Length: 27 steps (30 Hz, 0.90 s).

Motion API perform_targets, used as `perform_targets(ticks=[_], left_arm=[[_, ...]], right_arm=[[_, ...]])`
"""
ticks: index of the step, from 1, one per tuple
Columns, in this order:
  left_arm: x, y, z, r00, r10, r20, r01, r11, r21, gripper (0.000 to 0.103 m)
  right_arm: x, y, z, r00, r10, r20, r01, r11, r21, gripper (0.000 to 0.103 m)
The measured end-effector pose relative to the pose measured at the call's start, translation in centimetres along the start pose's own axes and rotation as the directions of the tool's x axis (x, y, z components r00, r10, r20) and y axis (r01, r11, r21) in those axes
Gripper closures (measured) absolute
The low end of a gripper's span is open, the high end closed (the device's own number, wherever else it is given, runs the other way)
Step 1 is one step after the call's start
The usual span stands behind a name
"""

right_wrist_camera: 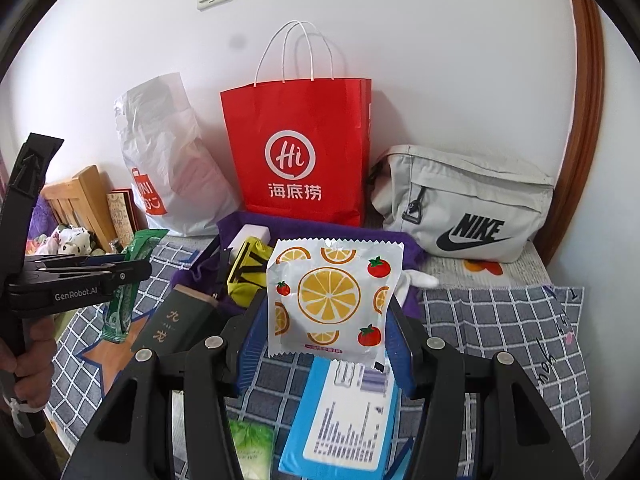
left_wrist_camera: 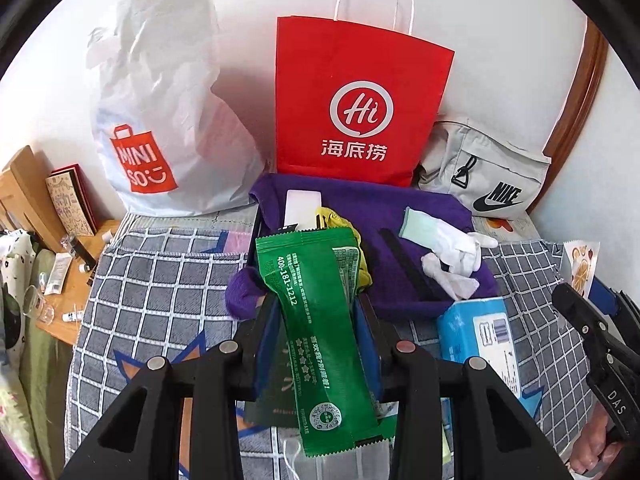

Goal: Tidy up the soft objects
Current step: 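Lower the green packet with the left gripper while the right gripper lowers the orange packet over the towel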

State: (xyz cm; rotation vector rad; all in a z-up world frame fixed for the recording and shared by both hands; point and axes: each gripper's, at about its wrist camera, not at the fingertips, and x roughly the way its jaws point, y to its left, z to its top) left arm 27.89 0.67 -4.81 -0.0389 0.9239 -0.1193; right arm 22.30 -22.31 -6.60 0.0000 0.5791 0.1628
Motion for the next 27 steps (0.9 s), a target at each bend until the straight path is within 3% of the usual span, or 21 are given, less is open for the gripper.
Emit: perform_targets(ticks=[15,21,27], left_arm=[[2.9,-1.6,3.5,0.999,0.034,0.012,-0.034,0.999,0.04,0.068],[5.1,-1.5,4.7,0.997,0.072,0.021,-0.073,0.997,0.029,0.068],[7.3,-1.2,5.9,0.998,0.065,0.002,-0.065,0.998,0.016,0.068]], right_arm=[[3.8,-1.0,3.3,1.0,0.01,0.023,-0.01,1.0,0.003,0.049],[6.2,-1.8,4.3,1.0,0.006,0.004,-0.006,1.0,0.024,0.049],[8.5,-2.2,5.1,1.0,-0.002,-0.014,0.003,1.0,0.029,0.049]])
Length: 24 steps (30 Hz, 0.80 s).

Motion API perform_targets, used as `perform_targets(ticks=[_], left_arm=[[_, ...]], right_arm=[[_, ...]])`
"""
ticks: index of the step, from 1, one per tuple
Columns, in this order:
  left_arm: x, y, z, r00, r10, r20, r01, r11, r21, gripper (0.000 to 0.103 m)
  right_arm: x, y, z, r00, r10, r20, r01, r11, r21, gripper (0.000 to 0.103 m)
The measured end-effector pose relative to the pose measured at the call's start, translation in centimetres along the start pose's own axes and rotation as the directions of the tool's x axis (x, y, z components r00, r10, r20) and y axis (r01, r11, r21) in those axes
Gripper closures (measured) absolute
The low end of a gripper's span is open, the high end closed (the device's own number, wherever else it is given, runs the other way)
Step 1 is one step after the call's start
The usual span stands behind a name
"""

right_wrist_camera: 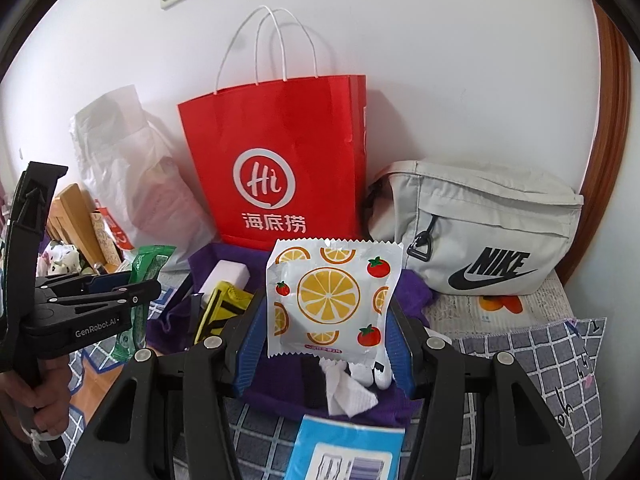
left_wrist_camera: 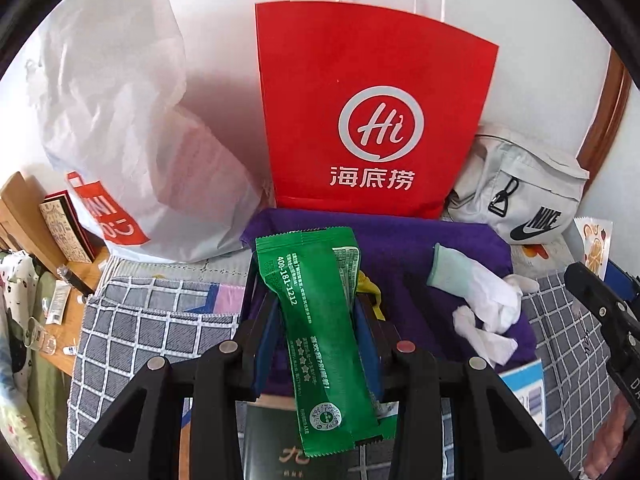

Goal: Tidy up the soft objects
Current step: 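Lower the green packet with the left gripper while the right gripper lowers the orange packet over the towel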

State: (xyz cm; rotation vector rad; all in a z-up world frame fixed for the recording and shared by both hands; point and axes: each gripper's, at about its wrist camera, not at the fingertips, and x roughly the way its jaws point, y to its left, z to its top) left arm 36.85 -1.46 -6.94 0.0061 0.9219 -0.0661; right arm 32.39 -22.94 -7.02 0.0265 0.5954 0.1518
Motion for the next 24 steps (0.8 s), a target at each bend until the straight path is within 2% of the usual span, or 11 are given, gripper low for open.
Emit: perform_targets(ticks=[7,10,19,24], left_arm=[[1.3,-0.2,1.3,1.0,-0.011,-0.001,0.011,1.0,-0.012,0.068],[2.0,-0.4,1.7,1.0,0.01,0.007,-0.01,1.0,-0.006,0.068],[5.2,-0.9,1.8,0.998,0.051,-0.025,-0.051,0.999,-0.001,0.068],[6.5,-0.7,1.7,0.998,0.032,-0.052,-0.032,0.999,0.002,0.068]], right_arm=[[1.9,-0.1,1.4,1.0,-0.008,0.006,0.008,1.0,-0.01,0.049],[2.8,-0.5,1.4,1.0,0.0,0.006,0.0,1.0,0.01,0.049],[6.0,-1.1,0.5,0.997,-0.021,-0.072,0.02,1.0,-0.016,0.049],[7.5,-1.7,0.0,0.994,-0.001,-0.114,0.001,1.0,0.002,0.049]])
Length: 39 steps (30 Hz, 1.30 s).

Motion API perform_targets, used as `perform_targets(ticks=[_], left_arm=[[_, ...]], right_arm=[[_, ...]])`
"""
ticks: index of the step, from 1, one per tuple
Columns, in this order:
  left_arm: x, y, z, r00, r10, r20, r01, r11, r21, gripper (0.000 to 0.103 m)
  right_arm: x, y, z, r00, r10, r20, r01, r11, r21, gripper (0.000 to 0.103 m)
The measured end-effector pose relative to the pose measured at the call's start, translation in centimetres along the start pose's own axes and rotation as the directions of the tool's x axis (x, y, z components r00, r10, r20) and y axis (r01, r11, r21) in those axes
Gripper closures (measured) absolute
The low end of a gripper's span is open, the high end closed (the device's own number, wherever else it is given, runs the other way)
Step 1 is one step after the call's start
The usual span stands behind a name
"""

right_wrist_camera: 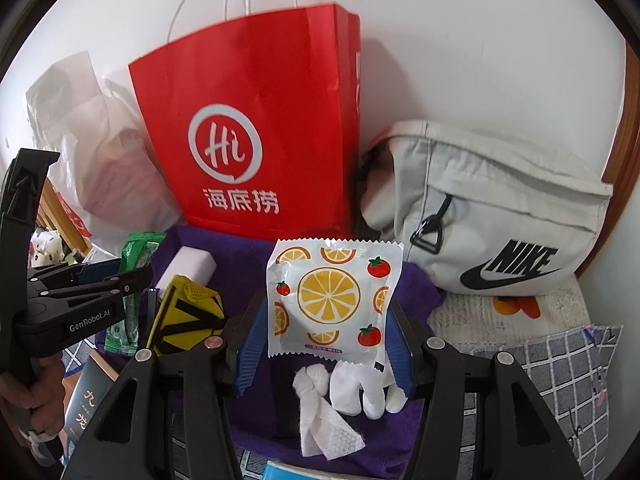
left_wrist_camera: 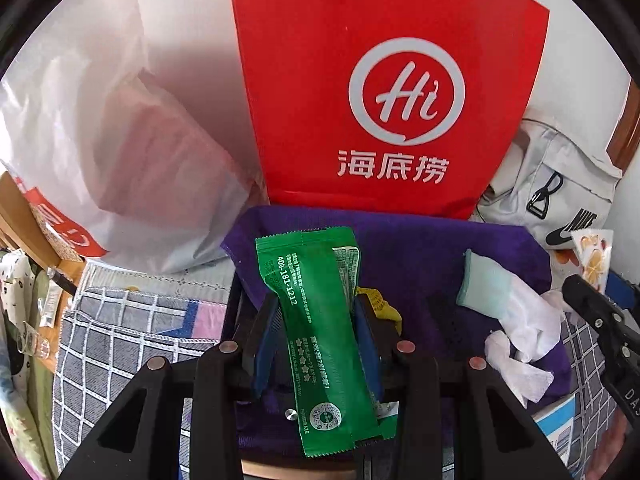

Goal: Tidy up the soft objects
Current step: 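Lower the green packet with the left gripper while the right gripper lowers the orange packet over the towel, then open the left gripper on the green packet while the right gripper releases the orange packet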

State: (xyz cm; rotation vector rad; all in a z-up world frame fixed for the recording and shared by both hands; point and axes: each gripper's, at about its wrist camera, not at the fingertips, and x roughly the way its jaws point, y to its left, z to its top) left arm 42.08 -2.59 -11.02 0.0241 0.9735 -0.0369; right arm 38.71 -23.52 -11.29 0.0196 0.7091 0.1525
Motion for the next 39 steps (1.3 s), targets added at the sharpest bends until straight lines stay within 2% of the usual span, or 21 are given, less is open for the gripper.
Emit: perform_targets(ticks=[5,16,25,29,36,39], left_arm=[[1.1,0.4,0.2,1.0,-0.003,-0.02,0.003,1.0,-0.005,0.068],[2.7,0.5,0.0,0.994,-0.088,-0.062,0.087,0.996,-0.021,0.068],[3.5,0.6,-0.2,0.989,-0.126,-0.073,0.122,0.991,-0.059,0.067],[4.0,0.6,-0.2,0.983,-0.165,-0.081,0.159,0.984,-0.076,0.067],[4.5,0.6,-0.5,0.984,-0.158,-0.085,0.152,0.986,-0.073,0.066],[4.7,0.4,-0.5,0.983,-0.163,-0.084,0.157,0.985,-0.075,0.065]], right_arm=[[1.7,-0.3,-0.5,0.999,-0.003,-0.044,0.003,1.0,0.003,0.049],[5.0,-0.4,-1.6,0.987,0.046,-0.153,-0.043,0.999,0.022,0.049],[6.2,0.3,-2.0,0.979,0.058,-0.197,-0.057,0.998,0.013,0.049],[6.3,0.4,-2.0,0.978,0.054,-0.203,-0.053,0.999,0.009,0.049],[7.0,0.0,-2.0,0.971,0.049,-0.235,-0.046,0.999,0.017,0.048],[7.3,0.1,-2.0,0.969,0.052,-0.241,-0.048,0.999,0.022,0.043]])
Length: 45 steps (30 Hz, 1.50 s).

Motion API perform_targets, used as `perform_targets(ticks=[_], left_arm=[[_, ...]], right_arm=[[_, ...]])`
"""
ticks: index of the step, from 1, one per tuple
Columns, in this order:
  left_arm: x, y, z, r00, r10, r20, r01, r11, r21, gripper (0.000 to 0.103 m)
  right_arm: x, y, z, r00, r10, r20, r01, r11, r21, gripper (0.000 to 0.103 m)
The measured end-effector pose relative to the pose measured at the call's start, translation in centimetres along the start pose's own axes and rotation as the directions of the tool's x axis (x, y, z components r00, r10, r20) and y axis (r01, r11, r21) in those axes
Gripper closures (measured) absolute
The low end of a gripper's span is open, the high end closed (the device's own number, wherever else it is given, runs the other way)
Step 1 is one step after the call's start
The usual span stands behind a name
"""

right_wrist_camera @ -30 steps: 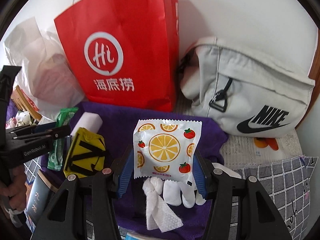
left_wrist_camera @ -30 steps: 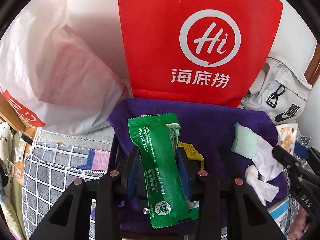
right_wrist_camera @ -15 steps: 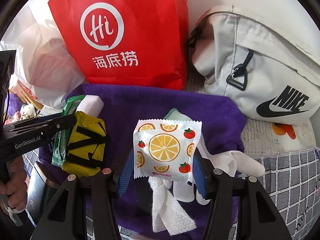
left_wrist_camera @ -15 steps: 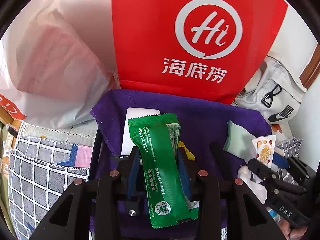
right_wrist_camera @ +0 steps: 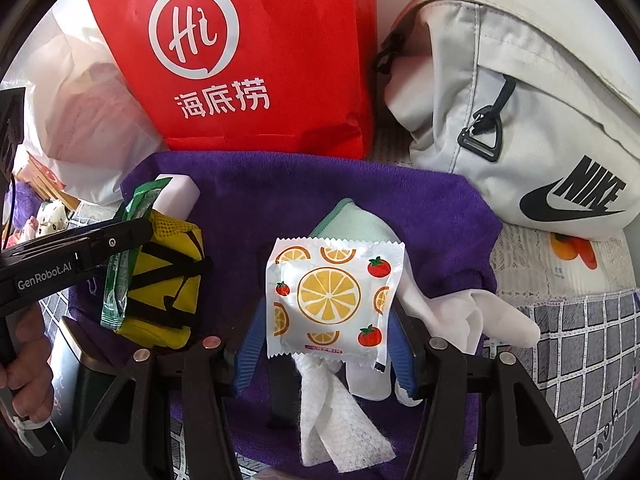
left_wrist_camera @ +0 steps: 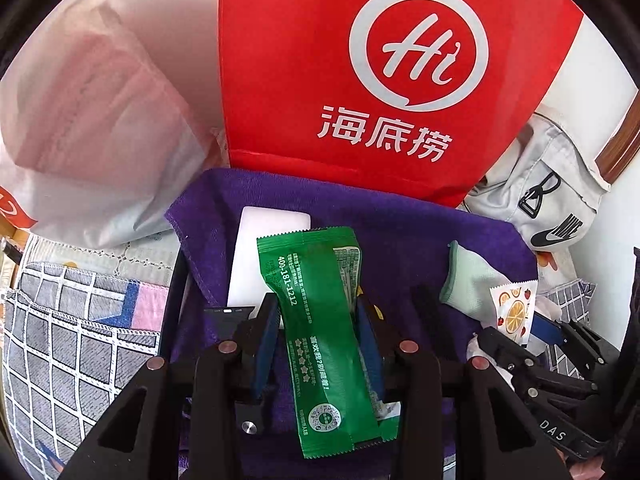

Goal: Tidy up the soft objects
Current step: 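Open the left gripper on the green packet while the right gripper releases the orange packet, then move the left gripper to the white mesh bag while the right gripper approaches the green tissue pack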

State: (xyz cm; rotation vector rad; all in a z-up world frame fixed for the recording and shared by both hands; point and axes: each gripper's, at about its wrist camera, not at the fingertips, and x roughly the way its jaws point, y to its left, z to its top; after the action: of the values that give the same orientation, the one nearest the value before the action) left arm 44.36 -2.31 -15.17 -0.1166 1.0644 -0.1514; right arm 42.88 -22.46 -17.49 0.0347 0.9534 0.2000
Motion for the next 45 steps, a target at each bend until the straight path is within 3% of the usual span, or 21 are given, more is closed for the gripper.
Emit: perform_targets(ticks=[6,10,15,23,27,30,34,38,40,45], left_arm=[[-0.2,0.1,-0.1,1.0,-0.005,-0.016,0.005,1.0,-0.005,0.064],[-0.8,0.2,0.0,1.0,0.001,-0.013,-0.001,1.0,-0.004,0.062],[-2.3,-0.1,0.1,1.0,0.009,0.029,-0.009,1.0,0.01,0.049],[-4.6,-0.5,0.2,0.997,0.027,0.07,-0.029,0.999,0.021,0.048],[-5.6,-1.3,-0.2,0.994,0.041,0.097,-0.045,0.998,0.043,0.048],[-6.6,-1.5,-0.8,0.993,0.015,0.114,-0.02,0.999,0.044,0.048],[-7.8,-1.4,-2.6,0.994,-0.011,0.109,0.008,1.0,0.025,0.048],[-9.9,-1.6,-4.9,0.995,-0.008,0.099,0.001,0.997,0.073,0.048],[-11.0,-1.4,-6.2,0.995,0.01,0.1,-0.019,0.997,0.081,0.048],[-13.9,-0.3,-9.5,0.995,-0.022,0.102,0.016,0.998,0.066,0.048]], right_arm=[[-0.6,0.3,0.0,1.0,0.009,0.026,-0.009,1.0,-0.006,0.032],[-1.3,0.4,0.1,0.998,-0.007,0.056,0.007,1.0,-0.005,0.031],[-2.8,0.1,0.1,0.995,-0.003,0.101,0.003,1.0,-0.003,0.031],[-5.5,-0.6,0.2,0.985,0.028,0.172,-0.034,0.999,0.029,0.031],[-7.1,0.0,0.2,0.976,0.006,0.218,-0.008,1.0,0.009,0.031],[-7.7,0.6,0.4,0.978,0.058,0.2,-0.057,0.998,-0.009,0.031],[-9.4,1.9,0.1,0.971,0.053,0.231,-0.045,0.998,-0.04,0.031],[-11.5,3.3,-1.2,0.966,0.087,0.242,-0.075,0.995,-0.06,0.031],[-12.2,3.8,-2.4,0.968,0.093,0.234,-0.08,0.995,-0.064,0.031],[-12.7,4.8,-7.1,0.977,0.137,0.164,-0.131,0.99,-0.047,0.031]])
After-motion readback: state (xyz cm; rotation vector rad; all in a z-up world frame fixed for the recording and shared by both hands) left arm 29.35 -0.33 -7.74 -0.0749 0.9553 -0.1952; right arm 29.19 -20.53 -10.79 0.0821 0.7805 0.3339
